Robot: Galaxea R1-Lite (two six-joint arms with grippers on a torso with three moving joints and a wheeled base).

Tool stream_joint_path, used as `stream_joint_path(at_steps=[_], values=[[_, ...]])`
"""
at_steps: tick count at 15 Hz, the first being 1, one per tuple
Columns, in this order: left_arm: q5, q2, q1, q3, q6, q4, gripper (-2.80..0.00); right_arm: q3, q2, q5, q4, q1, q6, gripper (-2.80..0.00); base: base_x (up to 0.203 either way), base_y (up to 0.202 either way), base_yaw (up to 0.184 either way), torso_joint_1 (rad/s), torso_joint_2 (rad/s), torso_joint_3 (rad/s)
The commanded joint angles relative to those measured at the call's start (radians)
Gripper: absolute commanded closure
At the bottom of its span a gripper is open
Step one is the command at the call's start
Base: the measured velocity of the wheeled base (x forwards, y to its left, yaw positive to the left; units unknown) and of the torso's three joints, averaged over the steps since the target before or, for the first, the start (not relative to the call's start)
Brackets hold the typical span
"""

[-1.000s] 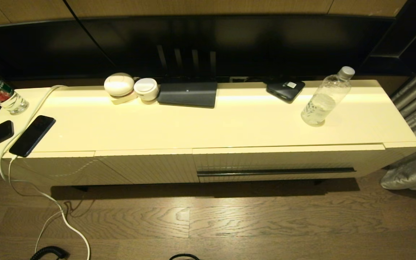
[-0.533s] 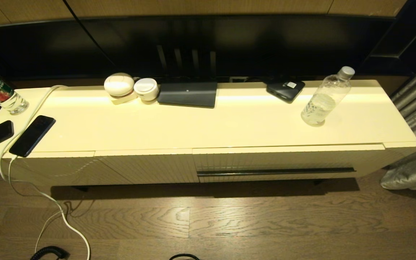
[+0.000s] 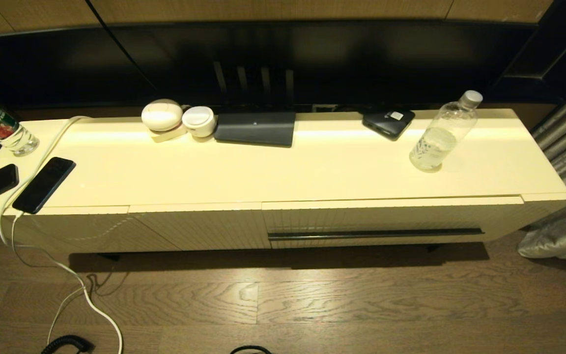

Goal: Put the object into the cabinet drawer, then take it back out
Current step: Open the drawer

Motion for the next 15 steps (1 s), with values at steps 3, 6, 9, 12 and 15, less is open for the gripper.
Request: stream_joint_path(at_steps=[3,6,9,12,15], values=[[0.0,0.0,0.0,0.002,0.001,-0.001,0.0,-0.255,0.154,0.031,0.091,0.001,-0.06,0.0,0.0,0.0,0.0,0.0,0.0,0.0],[0.0,0.0,0.0,0.003,0.001,-0.001,0.0,-0.423,0.319,0.057,0.107,0.003,-0.097,0.0,0.0,0.0,0.0,0.0,0.0,0.0],[0.0,0.0,0.0,0.002,0.001,-0.001,0.0,-0.555,0.473,0.066,0.113,0.005,-0.171,0.0,0.0,0.0,0.0,0.0,0.0,0.0],[0.002,0.0,0.0,0.002,0.001,-0.001,0.0,-0.655,0.591,0.085,0.162,0.014,-0.356,0.0,0.0,0.0,0.0,0.0,0.0,0.0],[0.002,0.0,0.0,0.002,0.001,-0.001,0.0,-0.717,0.681,0.087,0.195,0.017,-0.486,0.0,0.0,0.0,0.0,0.0,0.0,0.0]])
